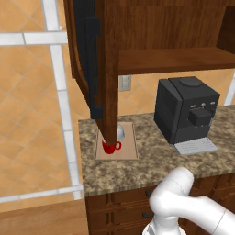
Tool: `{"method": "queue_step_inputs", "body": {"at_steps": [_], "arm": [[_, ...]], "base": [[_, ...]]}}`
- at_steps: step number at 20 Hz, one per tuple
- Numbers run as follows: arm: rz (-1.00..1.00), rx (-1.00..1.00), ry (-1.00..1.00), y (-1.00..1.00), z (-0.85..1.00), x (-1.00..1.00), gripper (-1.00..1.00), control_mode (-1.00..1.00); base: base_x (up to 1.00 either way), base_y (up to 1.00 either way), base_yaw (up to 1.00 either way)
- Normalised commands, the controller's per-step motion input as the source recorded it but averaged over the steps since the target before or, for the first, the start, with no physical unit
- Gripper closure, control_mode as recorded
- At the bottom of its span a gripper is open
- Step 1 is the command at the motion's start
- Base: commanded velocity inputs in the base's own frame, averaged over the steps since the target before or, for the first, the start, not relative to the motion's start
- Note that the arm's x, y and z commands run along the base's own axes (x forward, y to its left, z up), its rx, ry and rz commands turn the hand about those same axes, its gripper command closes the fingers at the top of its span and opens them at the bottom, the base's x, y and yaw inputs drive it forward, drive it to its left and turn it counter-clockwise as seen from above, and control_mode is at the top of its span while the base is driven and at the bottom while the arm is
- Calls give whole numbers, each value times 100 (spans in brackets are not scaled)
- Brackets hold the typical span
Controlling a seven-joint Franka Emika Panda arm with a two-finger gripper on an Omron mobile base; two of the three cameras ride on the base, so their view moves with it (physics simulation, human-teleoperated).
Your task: Pick the kettle from the counter and place it on the tray. Then pick the mug from the cabinet and place it on the tray. Then close the cabinet doors.
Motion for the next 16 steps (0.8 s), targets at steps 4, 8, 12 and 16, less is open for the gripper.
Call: {"method": "queue_step_inputs", "body": {"at_steps": [4,8,12,16], "arm": [[0,10,-6,-33,31,0,100,-100],[-5,3,-4,-4,22,-1,100,-100],[-11,0,0,0,32,-3,100,-100],[-12,0,0,10,38,0,100,-100]], "base": [[0,0,0],[0,0,0],[0,0,0],[0,0,0]]}}
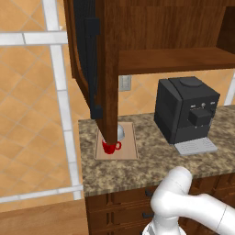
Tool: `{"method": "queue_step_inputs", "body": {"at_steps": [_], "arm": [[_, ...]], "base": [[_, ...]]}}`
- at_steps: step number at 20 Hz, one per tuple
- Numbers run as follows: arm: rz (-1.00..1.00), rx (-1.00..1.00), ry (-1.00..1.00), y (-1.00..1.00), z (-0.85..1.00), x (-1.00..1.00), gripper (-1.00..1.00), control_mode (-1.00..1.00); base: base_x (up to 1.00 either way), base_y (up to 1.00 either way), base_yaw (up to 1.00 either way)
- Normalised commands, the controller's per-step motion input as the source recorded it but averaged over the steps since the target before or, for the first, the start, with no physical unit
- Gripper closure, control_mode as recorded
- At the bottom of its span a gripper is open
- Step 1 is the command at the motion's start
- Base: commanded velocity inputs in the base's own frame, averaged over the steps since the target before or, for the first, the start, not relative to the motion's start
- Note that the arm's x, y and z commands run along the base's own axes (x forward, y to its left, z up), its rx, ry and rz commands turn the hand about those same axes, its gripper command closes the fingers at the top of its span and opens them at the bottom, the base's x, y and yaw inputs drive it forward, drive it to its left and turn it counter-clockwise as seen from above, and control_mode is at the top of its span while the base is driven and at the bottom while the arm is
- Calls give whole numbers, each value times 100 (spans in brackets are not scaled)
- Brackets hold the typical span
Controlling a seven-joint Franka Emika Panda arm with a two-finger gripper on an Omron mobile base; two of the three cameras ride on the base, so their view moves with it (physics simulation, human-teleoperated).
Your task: Pick the kettle from the counter and place it on the tray. Then pick the mug from the cabinet and place it on the tray. Then close the cabinet doors.
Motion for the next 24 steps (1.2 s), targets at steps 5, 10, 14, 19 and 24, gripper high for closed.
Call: {"method": "queue_step_inputs", "body": {"at_steps": [5,10,14,19,24], "arm": [[-9,0,0,33,41,0,100,-100],[-6,0,0,37,54,0,100,-100],[-4,-1,0,44,47,0,100,-100],[-1,-2,0,45,47,0,100,-100],[0,-4,0,52,38,0,100,-100]], "base": [[0,0,0],[0,0,0],[0,0,0],[0,0,0],[0,0,0]]}}
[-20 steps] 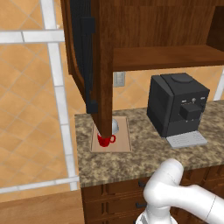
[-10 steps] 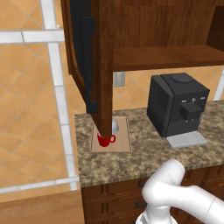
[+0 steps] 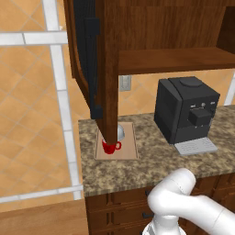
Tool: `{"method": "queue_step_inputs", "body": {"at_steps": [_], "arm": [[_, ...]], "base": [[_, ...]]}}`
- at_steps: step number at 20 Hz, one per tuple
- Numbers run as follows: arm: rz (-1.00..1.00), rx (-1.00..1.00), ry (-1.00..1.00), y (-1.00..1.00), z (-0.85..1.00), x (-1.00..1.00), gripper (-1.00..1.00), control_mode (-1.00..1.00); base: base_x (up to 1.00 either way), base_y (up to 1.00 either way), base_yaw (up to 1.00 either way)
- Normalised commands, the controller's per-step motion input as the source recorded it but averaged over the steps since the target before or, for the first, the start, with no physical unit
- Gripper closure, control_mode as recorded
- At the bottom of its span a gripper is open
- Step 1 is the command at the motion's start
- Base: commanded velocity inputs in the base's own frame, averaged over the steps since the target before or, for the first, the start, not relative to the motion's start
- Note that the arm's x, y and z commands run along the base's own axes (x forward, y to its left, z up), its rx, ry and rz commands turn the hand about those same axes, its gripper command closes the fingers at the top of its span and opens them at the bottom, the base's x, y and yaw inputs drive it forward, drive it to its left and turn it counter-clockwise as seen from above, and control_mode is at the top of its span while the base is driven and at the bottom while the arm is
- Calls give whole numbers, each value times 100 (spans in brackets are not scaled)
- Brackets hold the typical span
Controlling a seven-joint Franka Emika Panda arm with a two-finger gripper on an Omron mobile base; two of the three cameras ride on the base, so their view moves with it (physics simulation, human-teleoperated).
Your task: Pick the kettle from the counter and place it on the tray. Then pick the mug from the cabinet and place it on the tray. Then close the cabinet doors.
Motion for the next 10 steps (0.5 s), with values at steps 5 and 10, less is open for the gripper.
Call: {"method": "queue_step_inputs", "body": {"at_steps": [5,10], "arm": [[14,-9,0,59,49,0,100,-100],[23,-11,5,49,45,4,100,-100]], "base": [[0,0,0],[0,0,0]]}}
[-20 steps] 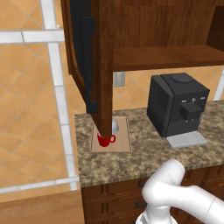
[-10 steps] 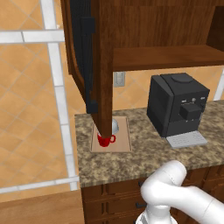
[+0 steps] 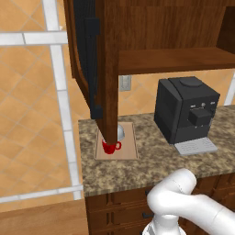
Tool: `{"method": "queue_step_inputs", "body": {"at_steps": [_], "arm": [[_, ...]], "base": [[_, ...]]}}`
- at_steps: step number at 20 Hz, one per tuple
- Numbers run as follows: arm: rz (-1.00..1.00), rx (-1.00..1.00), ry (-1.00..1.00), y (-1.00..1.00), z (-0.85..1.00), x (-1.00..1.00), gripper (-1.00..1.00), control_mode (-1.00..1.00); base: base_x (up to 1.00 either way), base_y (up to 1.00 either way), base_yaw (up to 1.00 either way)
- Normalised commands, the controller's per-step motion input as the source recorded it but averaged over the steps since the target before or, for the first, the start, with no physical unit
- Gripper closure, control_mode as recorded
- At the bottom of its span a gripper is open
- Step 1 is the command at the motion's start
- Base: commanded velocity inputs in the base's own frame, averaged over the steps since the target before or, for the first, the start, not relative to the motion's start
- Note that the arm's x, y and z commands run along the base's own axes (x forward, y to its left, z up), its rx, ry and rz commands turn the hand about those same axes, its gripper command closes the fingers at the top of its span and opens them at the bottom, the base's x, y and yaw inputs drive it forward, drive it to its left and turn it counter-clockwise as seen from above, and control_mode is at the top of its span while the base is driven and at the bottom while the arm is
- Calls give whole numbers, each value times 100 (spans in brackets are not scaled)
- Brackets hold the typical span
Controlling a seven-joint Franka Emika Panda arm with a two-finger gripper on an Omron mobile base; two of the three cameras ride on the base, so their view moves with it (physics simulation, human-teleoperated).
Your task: Pick the kettle from the counter and place it on the tray. Then pick the mug from the cabinet and place it on the tray. Then close the cabinet doors.
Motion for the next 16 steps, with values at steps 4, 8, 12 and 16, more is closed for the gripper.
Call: {"method": "queue_step_inputs", "body": {"at_steps": [4,8,12,16], "arm": [[30,-14,16,42,22,30,100,-100],[31,-17,27,61,11,40,100,-100],[17,-20,44,75,-1,58,100,-100],[1,-13,29,81,-3,58,100,-100]], "base": [[0,0,0],[0,0,0],[0,0,0],[0,0,0]]}}
